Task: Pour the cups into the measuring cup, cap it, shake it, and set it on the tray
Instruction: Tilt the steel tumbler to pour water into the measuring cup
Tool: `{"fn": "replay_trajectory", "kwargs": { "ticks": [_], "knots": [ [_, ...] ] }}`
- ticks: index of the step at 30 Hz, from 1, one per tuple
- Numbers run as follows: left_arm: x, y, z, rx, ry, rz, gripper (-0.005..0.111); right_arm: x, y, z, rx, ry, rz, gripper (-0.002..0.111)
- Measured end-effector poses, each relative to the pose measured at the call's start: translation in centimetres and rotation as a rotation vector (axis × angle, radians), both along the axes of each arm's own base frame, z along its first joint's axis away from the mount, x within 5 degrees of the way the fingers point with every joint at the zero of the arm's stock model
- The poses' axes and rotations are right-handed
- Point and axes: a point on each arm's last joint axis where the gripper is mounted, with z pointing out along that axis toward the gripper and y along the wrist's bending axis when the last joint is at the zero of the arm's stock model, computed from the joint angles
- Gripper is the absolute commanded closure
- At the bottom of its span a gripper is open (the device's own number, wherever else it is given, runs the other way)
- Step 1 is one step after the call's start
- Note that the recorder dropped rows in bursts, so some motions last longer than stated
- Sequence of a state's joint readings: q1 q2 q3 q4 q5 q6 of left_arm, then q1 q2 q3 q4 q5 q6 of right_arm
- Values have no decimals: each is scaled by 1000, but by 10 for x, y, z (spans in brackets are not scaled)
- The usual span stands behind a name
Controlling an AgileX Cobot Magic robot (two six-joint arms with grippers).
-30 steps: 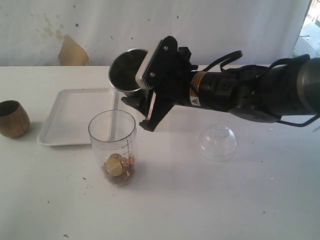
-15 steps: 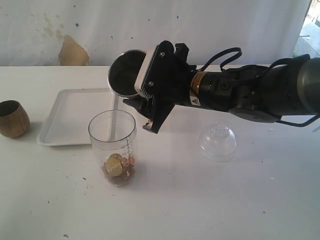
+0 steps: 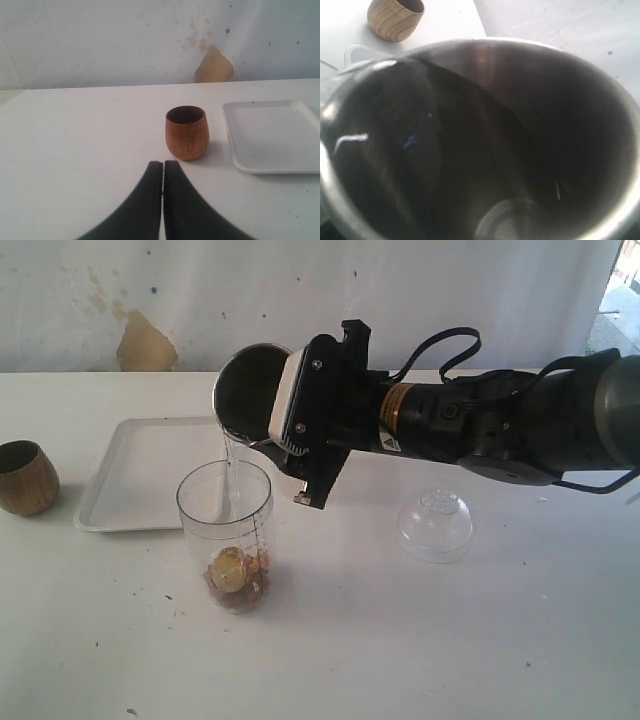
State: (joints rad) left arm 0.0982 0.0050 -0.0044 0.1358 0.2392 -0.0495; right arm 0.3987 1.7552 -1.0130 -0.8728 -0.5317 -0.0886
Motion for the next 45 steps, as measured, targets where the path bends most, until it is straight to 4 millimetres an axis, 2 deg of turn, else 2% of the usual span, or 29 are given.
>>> {"fn": "replay_trajectory", "kwargs": {
  "ticks": [45],
  "knots": [
    [0,0,0,0,0,0,106,0,0,0,-171,-182,68,108]
  ]
}}
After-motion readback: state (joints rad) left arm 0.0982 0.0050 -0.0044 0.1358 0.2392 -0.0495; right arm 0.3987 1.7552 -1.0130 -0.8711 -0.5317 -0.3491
